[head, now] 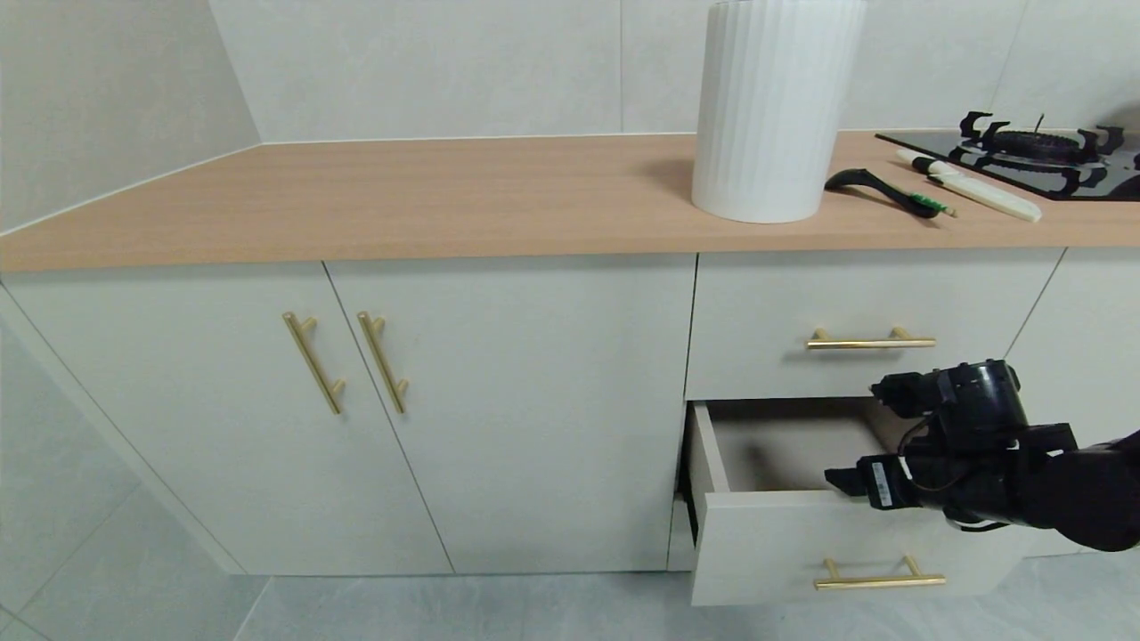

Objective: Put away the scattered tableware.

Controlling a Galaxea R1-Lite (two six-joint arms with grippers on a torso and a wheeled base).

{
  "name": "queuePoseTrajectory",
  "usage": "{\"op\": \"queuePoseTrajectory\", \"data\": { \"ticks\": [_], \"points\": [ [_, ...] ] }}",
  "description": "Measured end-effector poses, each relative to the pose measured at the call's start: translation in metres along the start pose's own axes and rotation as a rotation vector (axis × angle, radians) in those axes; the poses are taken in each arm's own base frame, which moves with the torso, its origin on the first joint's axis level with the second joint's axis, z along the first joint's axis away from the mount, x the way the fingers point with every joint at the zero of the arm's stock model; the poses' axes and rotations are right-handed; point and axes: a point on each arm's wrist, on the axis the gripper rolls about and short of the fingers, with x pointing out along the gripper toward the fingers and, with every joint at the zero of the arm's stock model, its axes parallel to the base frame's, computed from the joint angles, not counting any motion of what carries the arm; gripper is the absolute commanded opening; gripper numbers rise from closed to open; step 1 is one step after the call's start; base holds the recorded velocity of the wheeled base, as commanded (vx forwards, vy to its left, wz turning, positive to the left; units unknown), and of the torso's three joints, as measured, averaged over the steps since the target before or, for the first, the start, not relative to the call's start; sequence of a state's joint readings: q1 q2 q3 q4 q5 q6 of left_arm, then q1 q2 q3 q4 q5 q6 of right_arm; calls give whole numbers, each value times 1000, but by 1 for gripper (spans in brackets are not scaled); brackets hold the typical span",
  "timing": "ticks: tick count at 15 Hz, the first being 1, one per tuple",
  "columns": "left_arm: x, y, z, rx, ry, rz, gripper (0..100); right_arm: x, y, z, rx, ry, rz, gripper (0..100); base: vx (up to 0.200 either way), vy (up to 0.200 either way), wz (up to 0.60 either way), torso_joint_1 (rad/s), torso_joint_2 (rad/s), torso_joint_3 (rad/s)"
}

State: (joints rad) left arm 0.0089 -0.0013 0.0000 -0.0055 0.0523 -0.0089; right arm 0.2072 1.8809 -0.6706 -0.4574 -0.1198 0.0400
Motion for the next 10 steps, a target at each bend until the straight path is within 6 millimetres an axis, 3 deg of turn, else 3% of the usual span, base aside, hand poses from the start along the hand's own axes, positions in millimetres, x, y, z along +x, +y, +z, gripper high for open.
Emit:
{"op": "queuePoseTrajectory", "data": {
  "ticks": [4,10],
  "points": [
    [0,0,0,0,0,0,100,-22,-2,-6,-29,100,-1,100,0,0,0,0,0,0],
    [0,0,0,0,0,0,100,-61,-6,-21,-205,302,12,100,0,0,0,0,0,0]
  ]
}}
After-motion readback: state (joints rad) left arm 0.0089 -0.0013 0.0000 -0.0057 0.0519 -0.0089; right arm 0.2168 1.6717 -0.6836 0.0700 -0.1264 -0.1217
